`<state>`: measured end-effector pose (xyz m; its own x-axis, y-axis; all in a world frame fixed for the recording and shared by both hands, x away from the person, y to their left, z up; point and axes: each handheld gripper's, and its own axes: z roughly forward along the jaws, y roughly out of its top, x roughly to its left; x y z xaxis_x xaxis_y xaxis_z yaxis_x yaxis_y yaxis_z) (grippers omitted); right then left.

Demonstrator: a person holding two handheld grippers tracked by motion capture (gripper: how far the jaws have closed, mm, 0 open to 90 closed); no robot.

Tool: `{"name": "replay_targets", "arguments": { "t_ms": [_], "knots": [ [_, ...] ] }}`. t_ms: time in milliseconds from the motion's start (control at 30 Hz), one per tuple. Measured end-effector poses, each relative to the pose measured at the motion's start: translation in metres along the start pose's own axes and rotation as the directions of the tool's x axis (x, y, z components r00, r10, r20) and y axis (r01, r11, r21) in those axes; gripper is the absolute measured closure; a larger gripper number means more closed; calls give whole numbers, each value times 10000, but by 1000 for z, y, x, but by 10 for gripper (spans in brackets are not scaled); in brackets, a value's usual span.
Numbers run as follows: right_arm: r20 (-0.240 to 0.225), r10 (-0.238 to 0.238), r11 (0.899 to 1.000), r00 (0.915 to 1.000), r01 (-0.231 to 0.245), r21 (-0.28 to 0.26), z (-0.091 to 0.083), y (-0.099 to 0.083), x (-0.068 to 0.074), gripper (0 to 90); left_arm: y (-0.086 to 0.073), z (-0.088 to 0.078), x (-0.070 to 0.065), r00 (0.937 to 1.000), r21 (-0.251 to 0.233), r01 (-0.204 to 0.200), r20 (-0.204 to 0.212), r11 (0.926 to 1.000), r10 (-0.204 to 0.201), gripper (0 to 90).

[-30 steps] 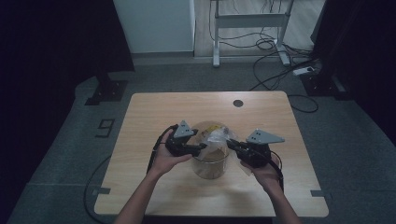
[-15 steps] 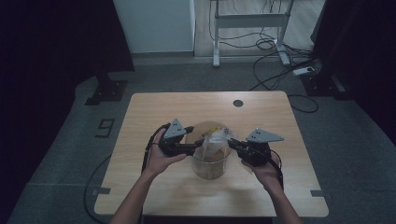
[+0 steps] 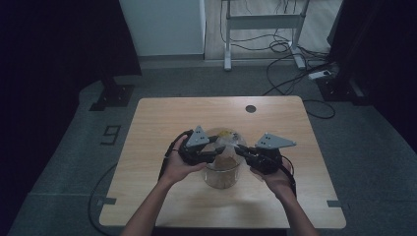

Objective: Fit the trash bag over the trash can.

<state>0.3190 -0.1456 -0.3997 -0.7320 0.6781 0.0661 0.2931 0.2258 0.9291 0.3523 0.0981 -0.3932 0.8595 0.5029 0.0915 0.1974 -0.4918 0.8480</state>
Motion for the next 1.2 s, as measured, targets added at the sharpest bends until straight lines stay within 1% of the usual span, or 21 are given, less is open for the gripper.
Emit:
{"name": "replay_targets", "arguments": {
  "t_ms": [67,133,167,200,267,333,367,400,433,500,567,633,667,767,833,933,1000,1033,1067,1133,1200],
  "knots": [
    [-53,13,10000,10000,-13,-3,1,1,0,855,1,1,-1,9999,81,-65,116,9999,64,639],
    [-104,41,10000,9999,-41,-16,3,2,1,853,0,3,-2,9995,149,-57,322,9999,52,714],
    [-145,47,10000,9999,-48,-16,3,2,1,850,0,4,-1,9985,157,4,552,9999,-13,754],
    [-219,55,10000,9997,-55,-21,4,3,2,841,-1,5,0,9976,145,63,685,9999,-73,797],
    [-304,13,10000,9995,-15,-45,4,3,3,798,-3,7,1,9972,112,181,718,9998,-188,861],
    [-336,-104,9998,9994,99,-163,2,3,5,746,-5,7,3,9973,44,300,665,9995,-302,893],
    [-258,-183,9993,9995,175,-321,-1,4,7,710,-7,6,4,9973,-36,473,571,9989,-471,897],
    [-67,-287,9980,9996,283,-572,-8,6,10,641,-8,5,6,9968,-75,605,525,9981,-600,899],
    [55,-287,9968,9996,290,-746,-13,7,13,577,-11,4,9,9955,-139,837,464,9964,-830,899],
    [423,-390,9904,9983,442,-1306,-31,11,22,511,-15,1,14,9920,-183,1199,406,9926,-1191,899],
    [596,-509,9841,9969,602,-1668,-46,13,28,478,-19,-4,19,9878,-264,1525,375,9880,-1515,898],
    [734,-573,9791,9957,704,-1906,-59,13,32,468,-23,-10,23,9843,-347,1731,416,9843,-1716,898],
    [830,-610,9756,9947,770,-2054,-70,9,35,467,-25,-12,24,9835,-364,1776,404,9834,-1761,897],
    [919,-555,9760,9942,734,-2050,-78,2,35,465,-29,-18,27,9801,-411,1945,478,9800,-1925,895],
    [965,-424,9790,9944,606,-1946,-78,-3,32,462,-31,-21,28,9799,-339,1934,572,9805,-1913,893],
    [1025,37,9830,9947,152,-1832,-72,-10,21,462,-34,-23,28,9802,-208,1865,715,9822,-1846,886],
    [939,246,9841,9953,-76,-1775,-66,-11,14,471,-36,-23,28,9780,-181,1894,925,9817,-1870,874],
    [887,317,9847,9955,-159,-1733,-63,-12,12,476,-37,-23,27,9774,-181,1847,1079,9826,-1817,864],
    [790,401,9858,9961,-266,-1657,-57,-12,9,484,-38,-23,27,9776,-178,1815,1114,9832,-1785,854],
    [688,363,9883,9970,-256,-1502,-46,-12,6,494,-39,-23,26,9785,-179,1774,1105,9840,-1744,846],
    [644,377,9901,9972,-285,-1375,-34,-13,5,503,-41,-24,26,9774,-220,1762,1221,9841,-1723,827]
  ]
}}
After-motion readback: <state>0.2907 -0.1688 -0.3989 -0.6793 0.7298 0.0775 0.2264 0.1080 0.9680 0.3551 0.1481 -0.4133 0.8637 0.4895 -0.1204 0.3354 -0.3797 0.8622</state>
